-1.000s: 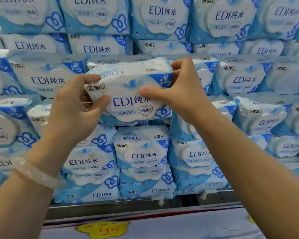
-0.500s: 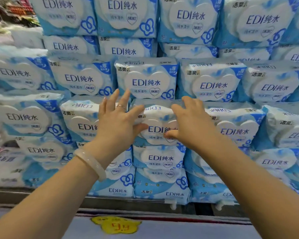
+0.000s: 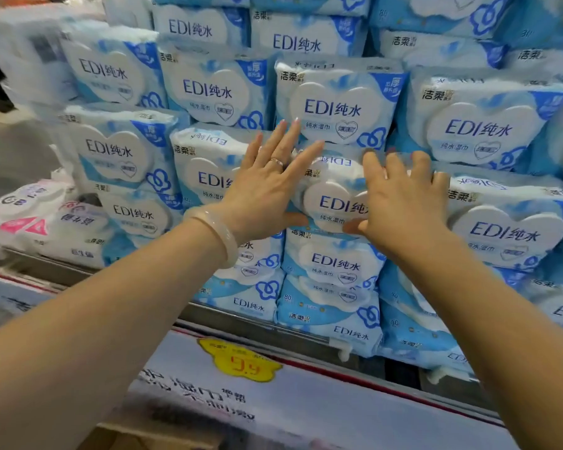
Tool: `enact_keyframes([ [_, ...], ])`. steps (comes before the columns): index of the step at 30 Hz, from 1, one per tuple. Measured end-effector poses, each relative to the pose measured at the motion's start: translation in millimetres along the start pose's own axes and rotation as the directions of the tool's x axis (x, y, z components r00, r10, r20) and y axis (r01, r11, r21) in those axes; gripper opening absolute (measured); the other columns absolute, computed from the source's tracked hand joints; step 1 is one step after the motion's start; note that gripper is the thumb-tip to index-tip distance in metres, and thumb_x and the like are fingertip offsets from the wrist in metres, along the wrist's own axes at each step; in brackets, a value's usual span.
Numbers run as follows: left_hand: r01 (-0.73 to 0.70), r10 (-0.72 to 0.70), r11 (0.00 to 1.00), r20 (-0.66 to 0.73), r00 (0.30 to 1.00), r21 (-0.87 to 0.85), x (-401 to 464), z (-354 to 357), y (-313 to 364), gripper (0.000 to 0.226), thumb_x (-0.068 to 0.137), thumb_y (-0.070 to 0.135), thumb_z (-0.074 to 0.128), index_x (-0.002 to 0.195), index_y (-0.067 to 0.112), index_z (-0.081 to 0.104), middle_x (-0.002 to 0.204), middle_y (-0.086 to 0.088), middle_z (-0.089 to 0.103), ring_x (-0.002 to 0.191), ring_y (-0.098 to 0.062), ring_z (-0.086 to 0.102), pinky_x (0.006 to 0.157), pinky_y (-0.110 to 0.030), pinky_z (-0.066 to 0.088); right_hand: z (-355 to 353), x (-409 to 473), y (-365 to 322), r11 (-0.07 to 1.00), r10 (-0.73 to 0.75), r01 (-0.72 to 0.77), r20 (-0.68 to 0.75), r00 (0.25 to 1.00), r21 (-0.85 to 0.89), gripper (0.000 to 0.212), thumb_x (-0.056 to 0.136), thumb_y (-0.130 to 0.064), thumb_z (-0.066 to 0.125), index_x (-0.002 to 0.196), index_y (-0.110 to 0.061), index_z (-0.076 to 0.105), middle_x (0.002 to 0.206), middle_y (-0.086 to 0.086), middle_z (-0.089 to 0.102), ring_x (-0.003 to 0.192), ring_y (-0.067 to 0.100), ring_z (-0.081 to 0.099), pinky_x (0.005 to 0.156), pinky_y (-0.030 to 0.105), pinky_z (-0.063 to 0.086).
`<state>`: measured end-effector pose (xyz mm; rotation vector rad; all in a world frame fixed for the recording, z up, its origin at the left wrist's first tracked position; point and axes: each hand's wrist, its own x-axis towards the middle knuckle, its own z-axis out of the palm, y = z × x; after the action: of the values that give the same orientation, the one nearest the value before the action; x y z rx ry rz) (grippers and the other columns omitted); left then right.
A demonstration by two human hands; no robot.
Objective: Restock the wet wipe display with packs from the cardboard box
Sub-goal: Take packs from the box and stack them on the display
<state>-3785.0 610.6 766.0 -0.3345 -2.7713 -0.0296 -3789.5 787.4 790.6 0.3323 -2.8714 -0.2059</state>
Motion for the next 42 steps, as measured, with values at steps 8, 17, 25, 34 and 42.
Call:
enact_keyframes([
  [8, 0.223, -0.234, 0.972, -0.220, 0.947, -0.075, -107, 45, -22, 0.084, 0.078, 0.057, 0.042, 0.142, 0.004, 0.026, 0.149, -0.022, 0.036, 0.140, -0.035, 0.026, 0.117, -0.046, 0.016, 9, -37, -104, 0.893, -0.390, 0.424, -0.214, 0.896, 0.151, 0.108, 0.048, -0.040, 0.091, 0.142, -0.014, 0.043, 0.150, 0.021, 0.035, 0.141, 0.045, 0.026, 0.111, 0.059, 0.024],
  [17, 0.579, -0.579, 0.807, 0.354, 0.735, 0.118, -242, 57, -84, 0.104, 0.083, 0.050, 0.059, 0.150, 0.010, -0.010, 0.158, -0.009, -0.021, 0.147, -0.028, -0.017, 0.118, -0.048, -0.004, 65, -81, -239, 0.650, -0.754, 0.692, 0.153, 0.639, 0.314, 0.093, 0.086, -0.031, 0.065, 0.152, -0.019, 0.001, 0.160, 0.011, -0.011, 0.147, 0.033, -0.014, 0.119, 0.049, -0.002],
  [25, 0.687, -0.649, 0.714, 0.499, 0.574, 0.138, -369, 87, -158, 0.099, 0.087, 0.047, 0.056, 0.150, 0.015, -0.012, 0.158, -0.011, -0.020, 0.146, -0.030, -0.018, 0.117, -0.049, -0.007, 128, -135, -369, 0.606, -0.796, 0.699, 0.311, 0.520, 0.380, 0.088, 0.089, -0.035, 0.060, 0.152, -0.020, 0.001, 0.161, 0.010, -0.006, 0.148, 0.032, -0.008, 0.119, 0.046, 0.006],
  [34, 0.626, -0.432, 0.779, 0.726, 0.535, 0.002, -466, 203, -218, 0.096, 0.085, 0.037, 0.059, 0.151, 0.014, -0.007, 0.159, -0.012, -0.013, 0.148, -0.029, -0.012, 0.118, -0.047, -0.002, 275, -202, -460, 0.815, -0.574, 0.432, 0.647, 0.502, 0.387, 0.087, 0.085, -0.042, 0.063, 0.151, -0.016, 0.013, 0.161, 0.013, 0.004, 0.149, 0.031, 0.004, 0.120, 0.041, 0.015],
  [42, 0.638, -0.281, 0.764, 0.841, 0.462, -0.096, -527, 338, -202, 0.093, 0.086, 0.045, 0.057, 0.152, 0.014, -0.002, 0.160, -0.014, -0.008, 0.148, -0.030, -0.008, 0.119, -0.046, 0.003, 425, -266, -458, 0.917, -0.398, 0.206, 0.779, 0.484, 0.341, 0.080, 0.084, -0.038, 0.065, 0.147, -0.012, 0.025, 0.155, 0.016, 0.021, 0.145, 0.031, 0.019, 0.117, 0.038, 0.018],
])
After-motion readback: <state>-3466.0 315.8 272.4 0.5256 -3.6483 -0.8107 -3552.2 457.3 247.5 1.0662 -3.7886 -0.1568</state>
